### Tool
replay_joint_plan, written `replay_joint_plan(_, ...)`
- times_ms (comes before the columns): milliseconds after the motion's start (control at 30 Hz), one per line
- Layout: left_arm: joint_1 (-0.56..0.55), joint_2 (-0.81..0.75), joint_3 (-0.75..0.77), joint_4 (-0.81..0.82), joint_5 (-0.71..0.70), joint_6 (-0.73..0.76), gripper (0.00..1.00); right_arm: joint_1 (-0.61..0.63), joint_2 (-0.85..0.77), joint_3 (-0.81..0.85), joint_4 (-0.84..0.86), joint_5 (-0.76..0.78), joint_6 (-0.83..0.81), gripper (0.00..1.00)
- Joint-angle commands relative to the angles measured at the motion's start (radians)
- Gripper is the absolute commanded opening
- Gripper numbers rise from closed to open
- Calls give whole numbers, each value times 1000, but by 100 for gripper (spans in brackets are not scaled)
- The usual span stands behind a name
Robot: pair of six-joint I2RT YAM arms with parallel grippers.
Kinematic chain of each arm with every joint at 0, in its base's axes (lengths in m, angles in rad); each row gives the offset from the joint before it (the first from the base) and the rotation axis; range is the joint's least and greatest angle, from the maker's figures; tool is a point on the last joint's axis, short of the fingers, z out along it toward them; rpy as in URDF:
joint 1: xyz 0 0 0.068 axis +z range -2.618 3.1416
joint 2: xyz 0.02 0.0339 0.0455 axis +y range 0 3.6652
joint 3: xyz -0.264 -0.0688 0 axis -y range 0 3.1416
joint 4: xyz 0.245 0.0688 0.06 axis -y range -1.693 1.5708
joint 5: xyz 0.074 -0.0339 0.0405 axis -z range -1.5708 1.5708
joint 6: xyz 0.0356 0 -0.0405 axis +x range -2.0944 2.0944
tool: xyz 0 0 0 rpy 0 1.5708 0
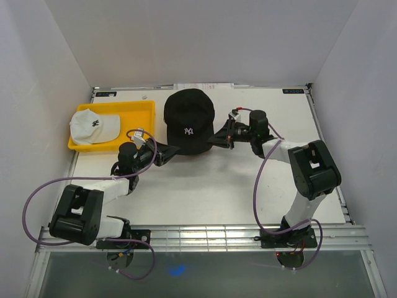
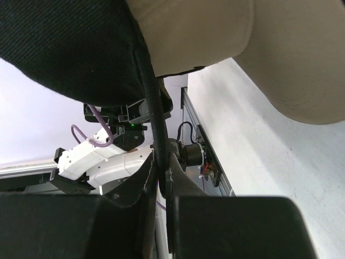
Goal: Stack the hats
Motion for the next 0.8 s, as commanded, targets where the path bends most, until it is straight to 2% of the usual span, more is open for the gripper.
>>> replay_joint_plan(0,-9,35,-37,-64,-6,52,0,-10,18,-16,-29,-4,-32,8)
replay_joint_plan(467,-9,133,-45,-61,-35,62,0,-28,84,-7,-91,16,-93,8)
replay_joint_plan(767,-9,171,-39,-75,-65,90,0,-31,104,62,-244,50,-217,8)
